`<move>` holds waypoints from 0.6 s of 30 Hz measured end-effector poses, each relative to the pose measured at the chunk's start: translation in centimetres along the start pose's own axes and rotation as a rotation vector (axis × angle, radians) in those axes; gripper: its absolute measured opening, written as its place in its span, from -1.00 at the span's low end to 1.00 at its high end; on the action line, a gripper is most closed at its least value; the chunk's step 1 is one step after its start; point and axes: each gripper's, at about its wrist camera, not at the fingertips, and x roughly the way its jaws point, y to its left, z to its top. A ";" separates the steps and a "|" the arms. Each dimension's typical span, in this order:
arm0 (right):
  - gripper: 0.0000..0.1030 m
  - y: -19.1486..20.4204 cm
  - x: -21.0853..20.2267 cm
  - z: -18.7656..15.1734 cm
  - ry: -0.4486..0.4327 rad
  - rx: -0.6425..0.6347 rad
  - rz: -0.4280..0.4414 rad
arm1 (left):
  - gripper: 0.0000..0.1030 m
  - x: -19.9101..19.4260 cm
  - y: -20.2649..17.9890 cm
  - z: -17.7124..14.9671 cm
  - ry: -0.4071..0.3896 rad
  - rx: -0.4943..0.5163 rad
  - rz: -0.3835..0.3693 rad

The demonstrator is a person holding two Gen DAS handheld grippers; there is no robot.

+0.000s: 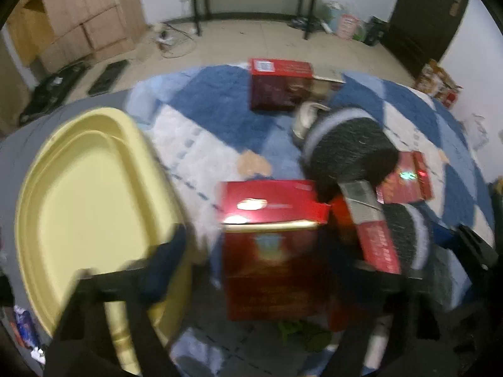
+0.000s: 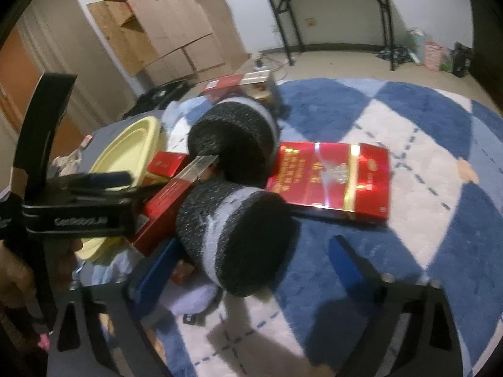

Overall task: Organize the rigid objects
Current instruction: 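Grasp the red diamond-print box with the left tool while the right tool grasps a black foam cylinder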

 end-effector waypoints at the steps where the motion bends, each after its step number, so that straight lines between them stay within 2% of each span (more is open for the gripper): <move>1: 0.63 0.2 -0.1 0.0 -0.004 -0.019 0.003 | 0.13 0.2 0.3 0.0 0.016 -0.029 -0.027; 2: 0.58 0.3 -0.2 -0.1 -0.005 -0.030 0.005 | 0.13 0.3 0.5 -0.2 0.016 -0.048 -0.034; 4: 0.36 0.5 -0.3 -0.1 -0.008 -0.043 0.014 | 0.12 0.3 0.7 -0.3 0.013 -0.053 -0.043; 7: 0.18 0.5 -0.7 -0.2 -0.015 -0.053 0.037 | 0.12 0.1 1.1 -0.4 0.024 -0.068 -0.051; 9: 0.17 0.6 -1.0 -0.2 -0.029 -0.064 0.050 | 0.13 0.3 1.2 -0.4 0.037 -0.071 -0.057; 11: 0.28 0.6 -0.9 -0.2 -0.034 -0.077 0.054 | 0.13 0.4 1.2 -0.3 0.037 -0.085 -0.057; 13: 0.86 0.1 -0.3 -0.2 -0.015 -0.038 0.042 | 0.13 0.7 1.5 -0.3 0.045 -0.107 -0.066; 18: 0.88 -1.1 0.8 -0.3 -0.015 0.015 0.095 | 0.13 1.1 2.4 -0.6 0.052 -0.151 -0.102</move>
